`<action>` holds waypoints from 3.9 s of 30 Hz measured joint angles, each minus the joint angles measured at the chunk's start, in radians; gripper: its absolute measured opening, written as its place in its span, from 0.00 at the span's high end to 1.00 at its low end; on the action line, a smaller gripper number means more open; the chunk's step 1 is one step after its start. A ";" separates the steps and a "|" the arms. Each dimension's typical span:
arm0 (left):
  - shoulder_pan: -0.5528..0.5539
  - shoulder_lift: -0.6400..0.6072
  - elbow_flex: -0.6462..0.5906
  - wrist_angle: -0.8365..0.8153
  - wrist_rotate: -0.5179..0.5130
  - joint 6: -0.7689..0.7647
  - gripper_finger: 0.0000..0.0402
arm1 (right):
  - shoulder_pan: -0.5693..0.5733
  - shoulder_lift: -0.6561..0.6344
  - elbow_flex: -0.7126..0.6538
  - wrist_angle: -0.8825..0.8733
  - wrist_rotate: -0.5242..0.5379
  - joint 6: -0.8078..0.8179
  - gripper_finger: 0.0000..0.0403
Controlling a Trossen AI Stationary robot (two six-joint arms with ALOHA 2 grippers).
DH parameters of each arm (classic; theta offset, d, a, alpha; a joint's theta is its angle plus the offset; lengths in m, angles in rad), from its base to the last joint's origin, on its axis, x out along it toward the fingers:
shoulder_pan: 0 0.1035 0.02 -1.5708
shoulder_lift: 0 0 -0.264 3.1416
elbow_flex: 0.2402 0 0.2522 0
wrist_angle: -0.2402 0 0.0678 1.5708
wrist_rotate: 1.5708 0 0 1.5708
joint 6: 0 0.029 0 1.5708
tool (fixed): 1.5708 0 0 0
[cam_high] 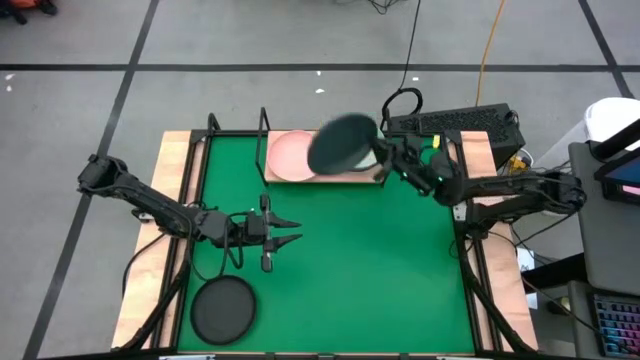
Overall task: Place and stack plates onto a shelf
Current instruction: Stack the right black plate on top of the orange plate on the shelf, then stack the black plate on top of the black plate on the shelf
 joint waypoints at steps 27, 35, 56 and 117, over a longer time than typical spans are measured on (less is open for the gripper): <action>-0.067 -0.059 0.000 -0.005 -0.009 0.000 0.71 | -0.251 0.624 0.690 -0.745 -0.315 -0.173 0.99; -0.064 -0.059 0.000 -0.005 -0.009 0.005 0.71 | -0.255 0.635 0.690 -0.717 -0.314 -0.173 0.90; -0.021 -0.059 0.041 -0.257 -0.168 -0.094 0.71 | -0.113 0.037 0.530 -0.923 -0.551 -0.417 0.66; 0.079 0.120 0.033 -1.116 0.775 -0.887 0.97 | 0.437 -0.523 -0.153 -0.579 -0.308 -0.373 0.67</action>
